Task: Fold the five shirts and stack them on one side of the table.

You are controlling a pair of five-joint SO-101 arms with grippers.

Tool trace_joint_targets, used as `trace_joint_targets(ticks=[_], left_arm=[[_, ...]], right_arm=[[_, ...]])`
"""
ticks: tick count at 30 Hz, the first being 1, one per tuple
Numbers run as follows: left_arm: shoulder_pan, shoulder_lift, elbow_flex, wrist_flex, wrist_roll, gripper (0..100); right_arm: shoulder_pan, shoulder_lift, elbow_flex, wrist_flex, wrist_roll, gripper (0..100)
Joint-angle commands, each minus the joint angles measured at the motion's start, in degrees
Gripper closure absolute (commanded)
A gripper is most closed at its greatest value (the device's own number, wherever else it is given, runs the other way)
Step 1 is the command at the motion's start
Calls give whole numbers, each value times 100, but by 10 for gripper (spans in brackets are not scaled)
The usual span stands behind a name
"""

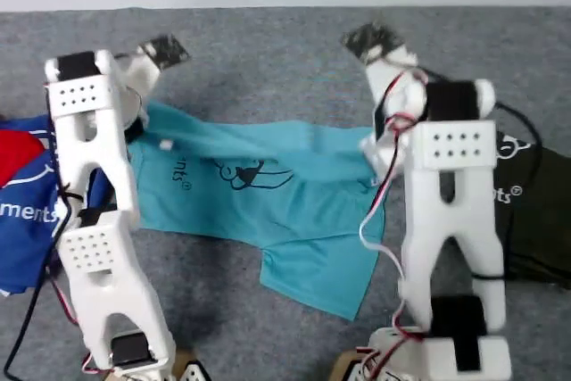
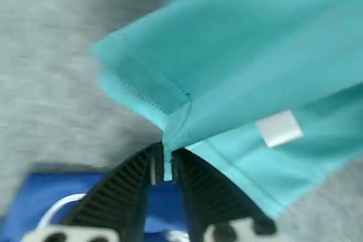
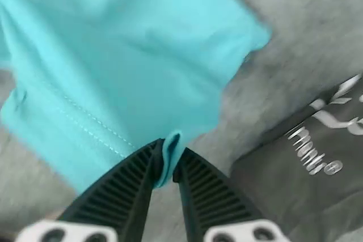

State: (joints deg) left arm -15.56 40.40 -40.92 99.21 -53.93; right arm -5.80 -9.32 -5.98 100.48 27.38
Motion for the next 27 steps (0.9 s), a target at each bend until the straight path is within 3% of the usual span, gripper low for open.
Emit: trace_joint_targets(ticks=[1, 13, 27], left_arm=[[-114, -387, 716, 123, -387, 995], [-299, -387, 1534, -712, -422, 994], [-510, -431, 980, -905, 62, 994]], right_arm=[[-31, -708, 1029, 215, -62, 988], [-716, -1754, 3877, -716, -70, 988], [-1437, -1798, 4545, -1253, -88, 988]])
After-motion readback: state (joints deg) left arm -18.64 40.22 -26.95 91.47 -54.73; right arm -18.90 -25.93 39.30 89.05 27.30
